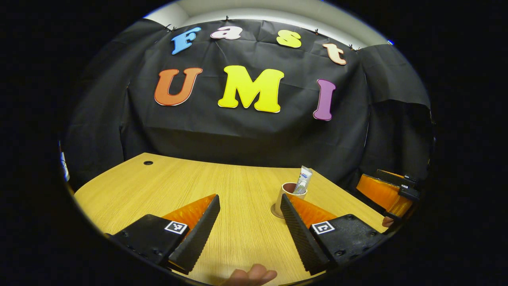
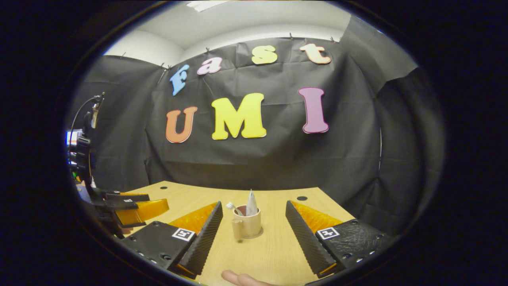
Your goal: Put the toothbrush and toothpaste on the desktop into the cup, then pick up the cup and place it on the coaster on the desktop.
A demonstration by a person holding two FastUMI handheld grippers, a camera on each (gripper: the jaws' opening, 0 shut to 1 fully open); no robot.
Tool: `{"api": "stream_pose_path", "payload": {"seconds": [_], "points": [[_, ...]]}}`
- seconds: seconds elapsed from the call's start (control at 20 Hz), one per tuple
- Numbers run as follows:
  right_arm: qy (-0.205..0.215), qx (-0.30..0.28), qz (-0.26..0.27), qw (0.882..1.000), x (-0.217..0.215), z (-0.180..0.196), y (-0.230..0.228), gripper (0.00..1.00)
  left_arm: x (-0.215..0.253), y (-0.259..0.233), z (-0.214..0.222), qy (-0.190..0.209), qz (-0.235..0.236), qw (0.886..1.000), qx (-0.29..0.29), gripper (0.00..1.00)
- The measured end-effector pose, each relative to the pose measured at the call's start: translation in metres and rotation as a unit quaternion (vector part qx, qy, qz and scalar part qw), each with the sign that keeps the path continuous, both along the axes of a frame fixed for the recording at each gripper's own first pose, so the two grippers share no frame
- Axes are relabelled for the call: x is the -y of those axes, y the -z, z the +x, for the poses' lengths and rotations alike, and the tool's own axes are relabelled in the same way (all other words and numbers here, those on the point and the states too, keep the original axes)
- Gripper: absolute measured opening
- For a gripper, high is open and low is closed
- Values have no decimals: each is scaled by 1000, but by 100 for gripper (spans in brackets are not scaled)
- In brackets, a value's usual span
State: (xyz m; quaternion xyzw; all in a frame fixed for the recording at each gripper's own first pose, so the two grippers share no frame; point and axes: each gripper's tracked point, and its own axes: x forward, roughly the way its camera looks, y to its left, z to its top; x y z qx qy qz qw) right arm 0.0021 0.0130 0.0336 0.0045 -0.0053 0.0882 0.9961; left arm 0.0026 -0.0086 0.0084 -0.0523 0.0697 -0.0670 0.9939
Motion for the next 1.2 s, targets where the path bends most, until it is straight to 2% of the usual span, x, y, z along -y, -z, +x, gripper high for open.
{"api": "stream_pose_path", "payload": {"seconds": [0.05, 0.1, 0.45, 0.7, 0.75, 1.2], "points": [[3, 6, -4, 1000, 1, -1, -2, 92, 0, 0, 1, 2, 0, 1000, 1, 98], [5, 9, -7, 1000, 2, -1, -2, 95, 2, -1, 1, 5, 0, 1000, 3, 98], [2, 8, -9, 1000, -2, 0, -2, 95, 10, -3, -3, 25, 14, 999, 17, 98], [-3, 11, -14, 1000, -7, -1, -2, 98, 5, -4, 1, 14, 21, 999, 25, 97], [-1, 11, -15, 1000, -6, 0, -2, 95, 6, -1, 1, 15, 20, 999, 23, 98], [1, 7, -16, 1000, -6, 1, 2, 95, 9, -1, -4, 18, 31, 999, 28, 98]]}}
